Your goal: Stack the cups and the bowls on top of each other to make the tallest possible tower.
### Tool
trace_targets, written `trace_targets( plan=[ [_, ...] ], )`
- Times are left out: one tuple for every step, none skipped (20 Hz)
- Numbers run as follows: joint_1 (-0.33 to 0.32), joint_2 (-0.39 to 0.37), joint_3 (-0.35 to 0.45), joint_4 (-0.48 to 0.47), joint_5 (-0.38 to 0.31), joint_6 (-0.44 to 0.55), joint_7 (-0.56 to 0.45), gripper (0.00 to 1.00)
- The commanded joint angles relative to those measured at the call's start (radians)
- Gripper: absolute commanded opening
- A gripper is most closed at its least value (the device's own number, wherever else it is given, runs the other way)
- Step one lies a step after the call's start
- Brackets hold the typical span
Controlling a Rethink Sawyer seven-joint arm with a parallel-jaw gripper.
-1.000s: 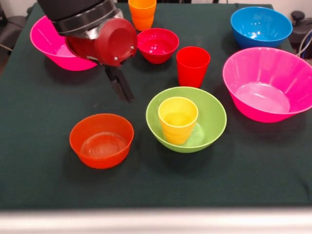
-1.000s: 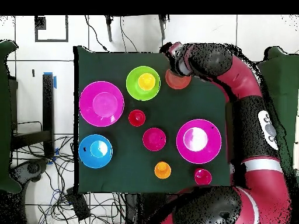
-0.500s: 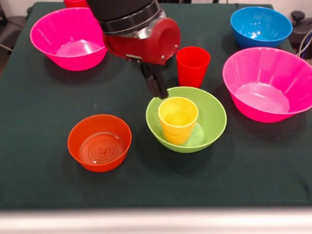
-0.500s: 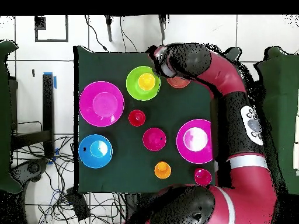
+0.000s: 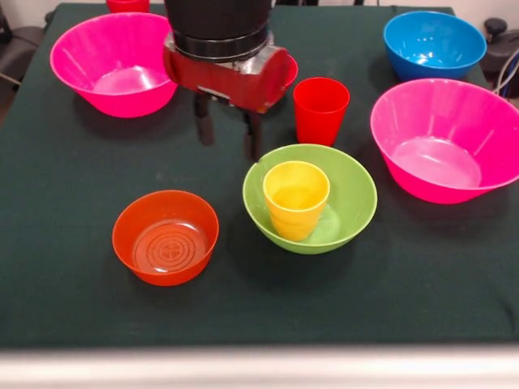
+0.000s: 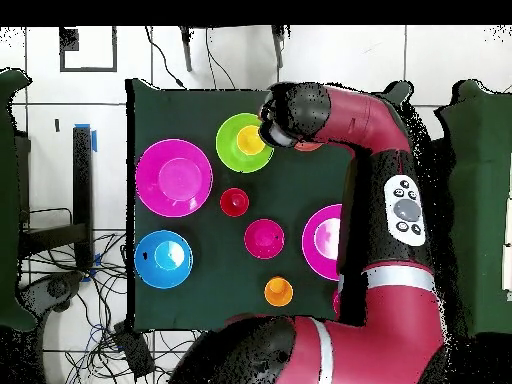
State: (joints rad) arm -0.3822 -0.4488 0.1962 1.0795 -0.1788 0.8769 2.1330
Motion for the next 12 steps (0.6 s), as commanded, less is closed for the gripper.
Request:
trace_targets(
  plan=[
    [0.039,0.033,-0.138,-0.105,-0.188,0.178,-0.083,1.0],
    [0.041,0.033,-0.145,-0.11,-0.196,0.186,-0.081,1.0],
    [0.039,0.044,-0.145,-0.117,-0.2,0.186,-0.076,1.0],
    [0.036,0.05,-0.143,-0.11,-0.204,0.164,-0.071,1.0],
    [0.031,0.065,-0.137,-0.116,-0.204,0.149,-0.067,1.0],
    [0.028,0.071,-0.133,-0.114,-0.203,0.137,-0.066,1.0],
    [0.022,0.082,-0.127,-0.115,-0.199,0.12,-0.061,1.0],
    [0.016,0.092,-0.121,-0.117,-0.195,0.103,-0.056,1.0],
    [0.009,0.107,-0.117,-0.125,-0.193,0.092,-0.056,1.0],
    [0.005,0.115,-0.117,-0.121,-0.191,0.072,-0.052,1.0],
    [0.001,0.123,-0.117,-0.116,-0.189,0.052,-0.048,1.0],
    [-0.003,0.127,-0.115,-0.109,-0.183,0.031,-0.043,1.0]
  ],
)
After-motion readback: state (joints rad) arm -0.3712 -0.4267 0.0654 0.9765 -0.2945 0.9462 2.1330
